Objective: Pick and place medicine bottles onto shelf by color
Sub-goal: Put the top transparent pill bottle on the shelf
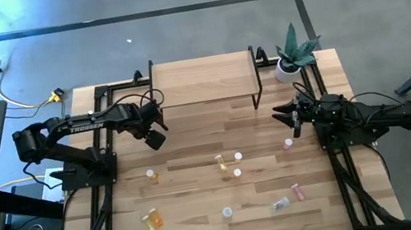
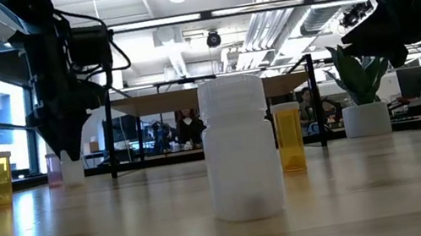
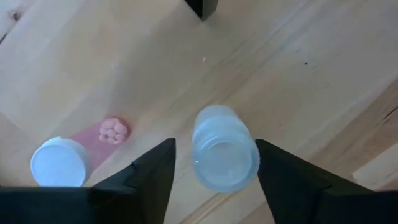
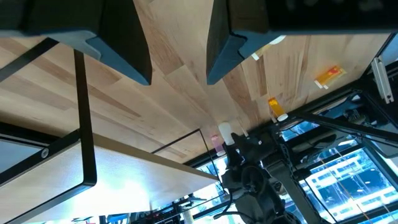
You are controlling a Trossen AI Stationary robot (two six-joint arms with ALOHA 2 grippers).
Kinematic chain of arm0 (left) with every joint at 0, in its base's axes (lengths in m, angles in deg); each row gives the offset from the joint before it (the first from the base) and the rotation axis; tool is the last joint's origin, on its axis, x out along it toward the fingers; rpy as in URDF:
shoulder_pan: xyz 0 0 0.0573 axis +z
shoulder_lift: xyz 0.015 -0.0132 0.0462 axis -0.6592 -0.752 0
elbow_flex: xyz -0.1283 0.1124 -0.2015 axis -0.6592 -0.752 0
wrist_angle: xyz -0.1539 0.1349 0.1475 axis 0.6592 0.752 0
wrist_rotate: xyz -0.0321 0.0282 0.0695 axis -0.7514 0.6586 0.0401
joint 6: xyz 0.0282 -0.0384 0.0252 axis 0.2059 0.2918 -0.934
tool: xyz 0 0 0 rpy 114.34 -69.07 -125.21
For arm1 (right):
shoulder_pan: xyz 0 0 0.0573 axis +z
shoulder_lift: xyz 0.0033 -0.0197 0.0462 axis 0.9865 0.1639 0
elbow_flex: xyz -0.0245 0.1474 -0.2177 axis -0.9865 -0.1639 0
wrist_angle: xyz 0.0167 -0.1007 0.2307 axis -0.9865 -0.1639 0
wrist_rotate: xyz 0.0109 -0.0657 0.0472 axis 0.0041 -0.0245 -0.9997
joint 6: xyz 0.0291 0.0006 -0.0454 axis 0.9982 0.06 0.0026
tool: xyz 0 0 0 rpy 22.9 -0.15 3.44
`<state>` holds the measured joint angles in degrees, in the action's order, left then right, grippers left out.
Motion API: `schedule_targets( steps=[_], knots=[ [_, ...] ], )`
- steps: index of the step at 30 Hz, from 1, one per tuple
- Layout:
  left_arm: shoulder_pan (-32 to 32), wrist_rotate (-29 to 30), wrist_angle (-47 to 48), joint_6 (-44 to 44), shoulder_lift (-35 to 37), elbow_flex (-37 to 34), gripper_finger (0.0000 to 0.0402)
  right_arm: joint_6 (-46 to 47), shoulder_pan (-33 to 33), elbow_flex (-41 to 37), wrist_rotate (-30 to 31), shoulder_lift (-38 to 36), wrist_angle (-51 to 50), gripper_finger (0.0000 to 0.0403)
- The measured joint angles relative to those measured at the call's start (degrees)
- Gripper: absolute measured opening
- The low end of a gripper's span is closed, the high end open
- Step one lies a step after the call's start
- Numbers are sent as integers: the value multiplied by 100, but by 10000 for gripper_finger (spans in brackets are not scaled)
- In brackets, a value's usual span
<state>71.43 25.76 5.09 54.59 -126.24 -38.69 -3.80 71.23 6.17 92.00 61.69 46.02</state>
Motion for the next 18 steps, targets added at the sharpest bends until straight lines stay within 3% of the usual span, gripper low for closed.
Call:
schedule_targets(
  steps=[9,18],
  knots=[
    [0,-47,17,-200,0,0,131,0,2,0,0,0,0,145],
    [0,-342,263,-323,111,49,138,0,2,-2,0,-2,0,145]
  ],
)
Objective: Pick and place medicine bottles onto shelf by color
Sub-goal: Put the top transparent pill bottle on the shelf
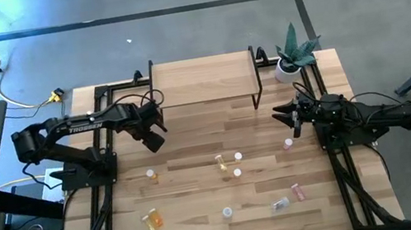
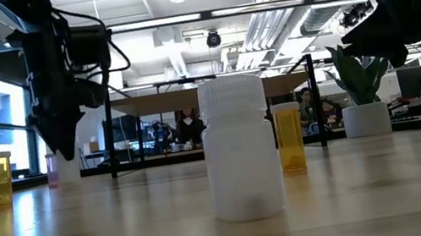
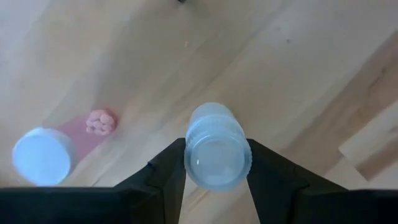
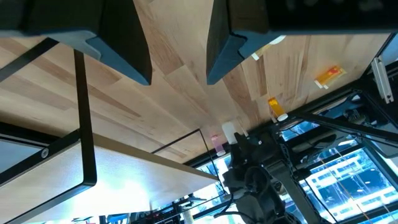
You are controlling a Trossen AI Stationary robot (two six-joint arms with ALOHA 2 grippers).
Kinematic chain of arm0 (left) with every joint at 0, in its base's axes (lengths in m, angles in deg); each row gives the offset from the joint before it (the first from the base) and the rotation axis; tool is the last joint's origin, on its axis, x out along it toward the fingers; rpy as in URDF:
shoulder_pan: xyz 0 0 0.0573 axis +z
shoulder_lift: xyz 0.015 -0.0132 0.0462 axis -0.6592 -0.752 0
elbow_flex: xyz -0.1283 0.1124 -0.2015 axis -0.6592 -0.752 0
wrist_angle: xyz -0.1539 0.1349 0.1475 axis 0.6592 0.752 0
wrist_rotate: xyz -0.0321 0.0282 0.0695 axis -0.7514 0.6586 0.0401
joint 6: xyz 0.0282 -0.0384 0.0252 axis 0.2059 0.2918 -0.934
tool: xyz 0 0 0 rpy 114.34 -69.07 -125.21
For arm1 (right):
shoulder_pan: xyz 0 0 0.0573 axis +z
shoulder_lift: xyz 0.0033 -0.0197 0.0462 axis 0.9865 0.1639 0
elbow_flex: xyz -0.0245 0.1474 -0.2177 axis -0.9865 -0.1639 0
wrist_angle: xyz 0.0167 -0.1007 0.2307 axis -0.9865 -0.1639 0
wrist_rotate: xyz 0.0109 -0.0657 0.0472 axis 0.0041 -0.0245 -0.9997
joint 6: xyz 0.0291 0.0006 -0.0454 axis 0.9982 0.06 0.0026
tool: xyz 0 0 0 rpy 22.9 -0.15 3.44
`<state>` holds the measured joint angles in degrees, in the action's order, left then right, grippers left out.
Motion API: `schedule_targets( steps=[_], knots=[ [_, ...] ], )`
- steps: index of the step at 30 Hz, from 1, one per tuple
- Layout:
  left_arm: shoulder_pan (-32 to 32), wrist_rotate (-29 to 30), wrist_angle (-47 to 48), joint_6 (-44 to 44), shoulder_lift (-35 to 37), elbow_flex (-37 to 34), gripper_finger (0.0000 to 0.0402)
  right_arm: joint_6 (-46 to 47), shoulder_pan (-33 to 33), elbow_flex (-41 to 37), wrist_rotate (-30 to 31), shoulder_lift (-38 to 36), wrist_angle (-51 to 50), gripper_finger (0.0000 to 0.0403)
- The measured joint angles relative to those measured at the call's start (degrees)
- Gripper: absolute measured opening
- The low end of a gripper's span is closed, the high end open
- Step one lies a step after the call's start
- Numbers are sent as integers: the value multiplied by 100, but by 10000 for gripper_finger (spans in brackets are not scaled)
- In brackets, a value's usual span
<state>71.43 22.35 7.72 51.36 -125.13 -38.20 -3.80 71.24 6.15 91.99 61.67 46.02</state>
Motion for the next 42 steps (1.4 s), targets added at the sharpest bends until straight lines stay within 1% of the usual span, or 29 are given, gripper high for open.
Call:
schedule_targets(
  steps=[5,12,19,24,27,34,42],
  knots=[
    [2,22,614,-271,181,454,133,0,-1,1,-1,1,0,145],
    [2,96,1348,-580,313,1381,135,0,0,0,-1,2,0,145],
    [3,693,1915,-979,311,2309,135,0,-1,1,0,2,0,145],
    [28,947,1928,-1293,311,2942,134,0,0,0,0,2,0,145],
    [74,946,1972,-1503,311,3305,135,0,0,1,-1,0,0,145],
    [274,1398,1846,-1874,306,4119,135,0,-2,0,0,0,0,145],
    [611,1443,1298,-2067,133,4981,135,0,-1,0,-2,2,0,145]
  ],
)
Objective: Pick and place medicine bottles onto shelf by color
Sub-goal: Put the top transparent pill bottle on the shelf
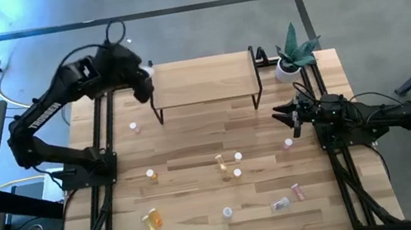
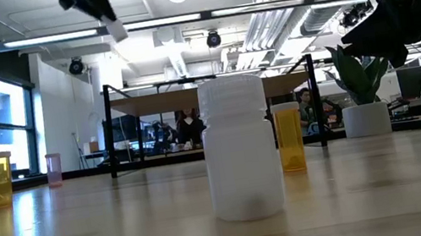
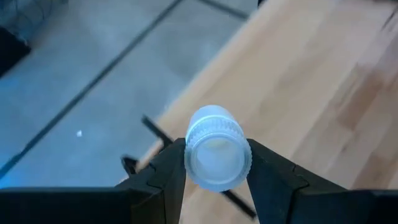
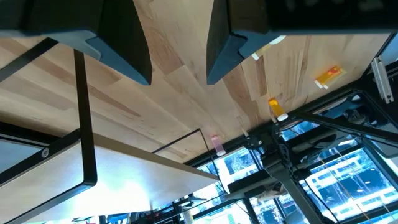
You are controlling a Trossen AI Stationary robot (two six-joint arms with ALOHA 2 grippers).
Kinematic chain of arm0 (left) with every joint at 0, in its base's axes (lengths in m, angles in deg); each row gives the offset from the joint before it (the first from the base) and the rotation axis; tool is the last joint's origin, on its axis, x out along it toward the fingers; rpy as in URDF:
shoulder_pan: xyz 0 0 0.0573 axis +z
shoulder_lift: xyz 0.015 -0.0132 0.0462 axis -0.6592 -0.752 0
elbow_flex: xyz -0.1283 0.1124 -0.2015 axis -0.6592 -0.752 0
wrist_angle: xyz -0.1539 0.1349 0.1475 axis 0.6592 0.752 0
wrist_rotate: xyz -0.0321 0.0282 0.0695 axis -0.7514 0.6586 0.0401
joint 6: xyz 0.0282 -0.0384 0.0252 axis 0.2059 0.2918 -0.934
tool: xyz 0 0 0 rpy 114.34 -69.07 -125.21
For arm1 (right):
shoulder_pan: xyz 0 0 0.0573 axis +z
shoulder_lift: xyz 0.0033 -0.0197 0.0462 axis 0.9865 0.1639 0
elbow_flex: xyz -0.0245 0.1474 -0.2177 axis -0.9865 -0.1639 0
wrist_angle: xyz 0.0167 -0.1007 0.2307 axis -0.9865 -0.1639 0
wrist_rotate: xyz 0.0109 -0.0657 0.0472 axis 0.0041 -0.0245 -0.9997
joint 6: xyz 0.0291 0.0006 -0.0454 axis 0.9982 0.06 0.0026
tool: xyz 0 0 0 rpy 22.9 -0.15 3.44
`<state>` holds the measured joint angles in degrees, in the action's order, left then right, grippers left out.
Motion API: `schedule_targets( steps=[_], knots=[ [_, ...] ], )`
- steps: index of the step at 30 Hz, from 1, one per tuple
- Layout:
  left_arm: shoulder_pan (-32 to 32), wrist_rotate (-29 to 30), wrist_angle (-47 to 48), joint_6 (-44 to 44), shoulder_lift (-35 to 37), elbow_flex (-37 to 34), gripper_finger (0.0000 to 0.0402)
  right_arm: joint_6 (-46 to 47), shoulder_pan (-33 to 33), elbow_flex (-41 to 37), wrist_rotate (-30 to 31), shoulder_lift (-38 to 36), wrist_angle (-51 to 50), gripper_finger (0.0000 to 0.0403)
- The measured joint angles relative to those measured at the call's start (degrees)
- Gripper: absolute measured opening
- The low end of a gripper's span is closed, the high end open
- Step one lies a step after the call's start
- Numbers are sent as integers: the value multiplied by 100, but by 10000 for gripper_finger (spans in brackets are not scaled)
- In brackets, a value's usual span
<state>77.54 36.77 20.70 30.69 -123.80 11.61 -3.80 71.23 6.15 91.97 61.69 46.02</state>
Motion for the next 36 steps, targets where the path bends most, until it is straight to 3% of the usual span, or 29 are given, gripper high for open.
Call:
schedule_targets(
  steps=[9,15,22,36],
  knots=[
    [382,-23,33,-39,-1122,1360,135,0,2,0,2,0,0,145],
    [748,-378,852,208,-2047,2294,134,0,2,0,2,0,0,145],
    [1045,-1080,1481,387,-2812,2369,134,0,1,0,0,0,0,145],
    [1072,-1078,1864,742,-3702,2370,134,0,0,0,2,-2,0,145]
  ],
)
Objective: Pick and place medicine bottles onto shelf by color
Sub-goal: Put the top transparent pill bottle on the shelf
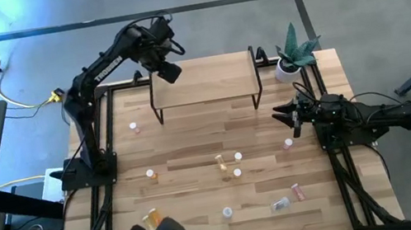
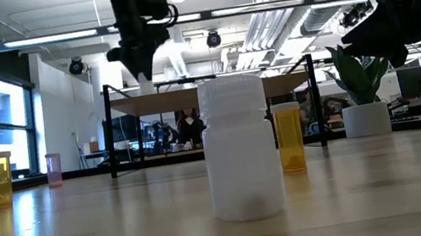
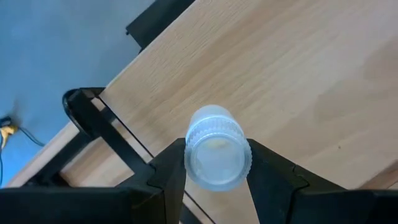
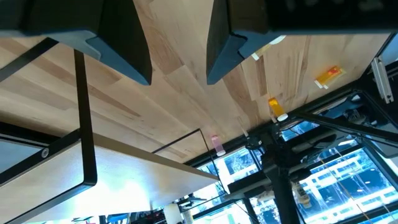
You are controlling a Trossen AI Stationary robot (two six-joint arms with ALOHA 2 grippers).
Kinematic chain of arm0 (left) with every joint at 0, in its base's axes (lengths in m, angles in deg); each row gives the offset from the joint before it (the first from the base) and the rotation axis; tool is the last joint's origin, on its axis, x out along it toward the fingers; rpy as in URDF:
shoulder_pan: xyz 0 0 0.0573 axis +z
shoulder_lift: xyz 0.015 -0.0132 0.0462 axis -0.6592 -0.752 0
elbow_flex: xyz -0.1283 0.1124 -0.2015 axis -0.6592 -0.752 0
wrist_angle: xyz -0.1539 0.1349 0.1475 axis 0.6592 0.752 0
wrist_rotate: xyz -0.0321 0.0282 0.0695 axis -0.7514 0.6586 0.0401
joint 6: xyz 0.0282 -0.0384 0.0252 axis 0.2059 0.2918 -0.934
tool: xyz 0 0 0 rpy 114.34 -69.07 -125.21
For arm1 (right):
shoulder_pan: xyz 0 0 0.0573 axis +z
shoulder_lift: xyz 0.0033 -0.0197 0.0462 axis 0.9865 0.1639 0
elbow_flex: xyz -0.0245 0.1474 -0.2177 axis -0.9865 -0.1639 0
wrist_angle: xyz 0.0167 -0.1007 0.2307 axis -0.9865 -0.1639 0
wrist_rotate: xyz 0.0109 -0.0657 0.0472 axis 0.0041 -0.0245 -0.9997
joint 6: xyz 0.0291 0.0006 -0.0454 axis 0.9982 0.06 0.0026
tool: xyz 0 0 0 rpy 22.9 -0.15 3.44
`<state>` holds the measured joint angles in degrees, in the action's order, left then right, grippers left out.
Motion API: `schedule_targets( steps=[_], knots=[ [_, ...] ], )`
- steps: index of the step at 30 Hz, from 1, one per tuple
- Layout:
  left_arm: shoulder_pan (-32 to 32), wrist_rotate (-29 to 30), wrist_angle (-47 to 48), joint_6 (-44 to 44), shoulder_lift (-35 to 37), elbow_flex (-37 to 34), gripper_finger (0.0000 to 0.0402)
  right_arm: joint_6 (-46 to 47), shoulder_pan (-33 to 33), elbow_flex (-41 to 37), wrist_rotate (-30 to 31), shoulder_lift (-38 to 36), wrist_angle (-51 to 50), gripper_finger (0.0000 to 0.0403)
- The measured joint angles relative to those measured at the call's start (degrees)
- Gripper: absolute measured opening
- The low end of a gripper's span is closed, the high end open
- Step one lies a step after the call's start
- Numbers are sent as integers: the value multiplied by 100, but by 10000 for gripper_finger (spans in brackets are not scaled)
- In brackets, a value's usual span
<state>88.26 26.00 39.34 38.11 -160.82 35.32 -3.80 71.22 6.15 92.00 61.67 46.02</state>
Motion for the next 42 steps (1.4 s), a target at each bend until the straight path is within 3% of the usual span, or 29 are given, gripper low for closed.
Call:
schedule_targets(
  steps=[22,36,42],
  knots=[
    [101,108,-191,1199,-69,2,134,0,2,0,0,2,0,145],
    [51,239,-168,1211,-247,22,135,0,0,0,0,1,0,145],
    [49,184,-166,1211,-267,6,162,0,0,0,0,2,0,145]
  ],
)
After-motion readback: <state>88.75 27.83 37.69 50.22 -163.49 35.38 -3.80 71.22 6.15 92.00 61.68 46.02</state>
